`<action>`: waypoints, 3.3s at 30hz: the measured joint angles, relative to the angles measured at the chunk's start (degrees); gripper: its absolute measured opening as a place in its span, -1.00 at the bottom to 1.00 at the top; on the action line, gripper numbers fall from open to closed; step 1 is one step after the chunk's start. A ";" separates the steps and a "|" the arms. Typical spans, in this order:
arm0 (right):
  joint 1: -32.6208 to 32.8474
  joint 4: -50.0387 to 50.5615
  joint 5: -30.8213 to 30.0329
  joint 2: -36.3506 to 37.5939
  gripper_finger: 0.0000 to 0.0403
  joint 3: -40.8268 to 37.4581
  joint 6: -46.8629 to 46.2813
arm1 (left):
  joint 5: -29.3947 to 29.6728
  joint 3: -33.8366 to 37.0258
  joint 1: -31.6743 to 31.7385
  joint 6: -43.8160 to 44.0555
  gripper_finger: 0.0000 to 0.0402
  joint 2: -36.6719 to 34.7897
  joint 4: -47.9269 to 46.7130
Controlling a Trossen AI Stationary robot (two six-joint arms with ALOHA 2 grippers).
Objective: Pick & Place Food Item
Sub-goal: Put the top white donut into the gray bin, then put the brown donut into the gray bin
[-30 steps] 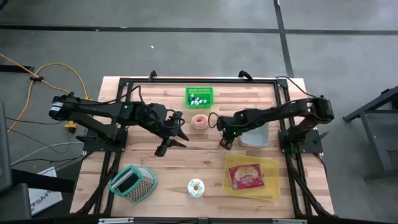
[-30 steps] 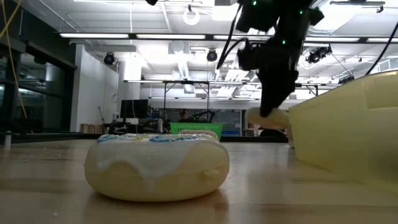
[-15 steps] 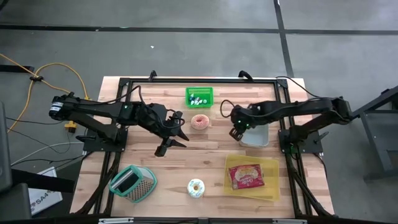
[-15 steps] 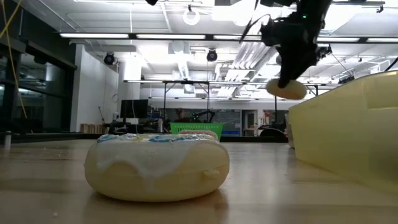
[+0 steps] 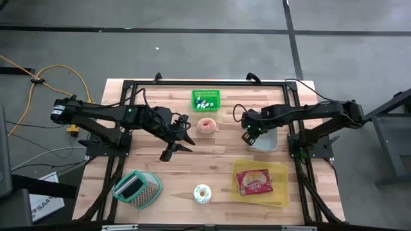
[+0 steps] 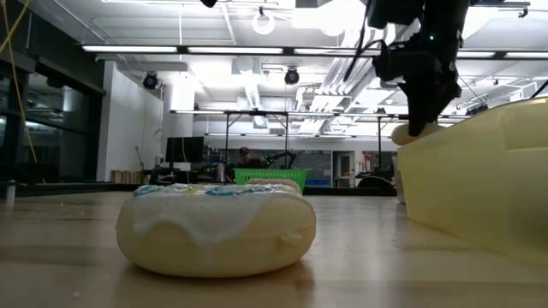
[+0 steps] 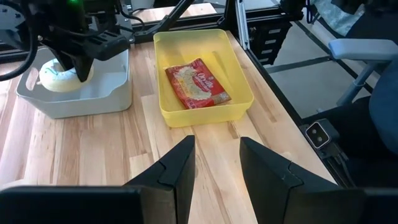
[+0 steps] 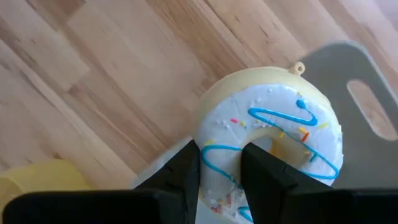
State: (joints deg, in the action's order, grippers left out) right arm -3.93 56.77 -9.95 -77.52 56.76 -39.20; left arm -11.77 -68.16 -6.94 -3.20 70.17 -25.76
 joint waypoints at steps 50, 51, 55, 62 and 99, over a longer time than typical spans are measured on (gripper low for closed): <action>-12.00 -2.20 0.94 0.02 -0.31 -9.96 6.27 | 0.00 0.00 0.00 -0.64 -0.39 0.00 -0.85; -12.00 -2.20 0.94 0.03 -0.28 -9.96 6.22 | 0.00 0.00 0.00 -0.46 -0.39 0.00 -0.86; -12.00 -2.22 0.94 0.01 -0.18 -9.96 5.98 | -0.02 0.00 0.00 -0.35 -0.39 0.00 -0.87; -12.00 -2.20 1.07 0.01 -0.14 -9.96 5.84 | 0.00 0.00 0.00 -0.22 -0.39 0.00 -1.02; -1.27 -13.47 5.74 0.25 -0.14 5.06 17.82 | 0.02 0.00 0.00 -0.22 -0.39 0.00 -1.29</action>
State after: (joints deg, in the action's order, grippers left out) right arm -5.20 43.30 -4.21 -77.27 61.82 -21.38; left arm -11.75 -68.16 -6.94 -3.42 70.17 -27.05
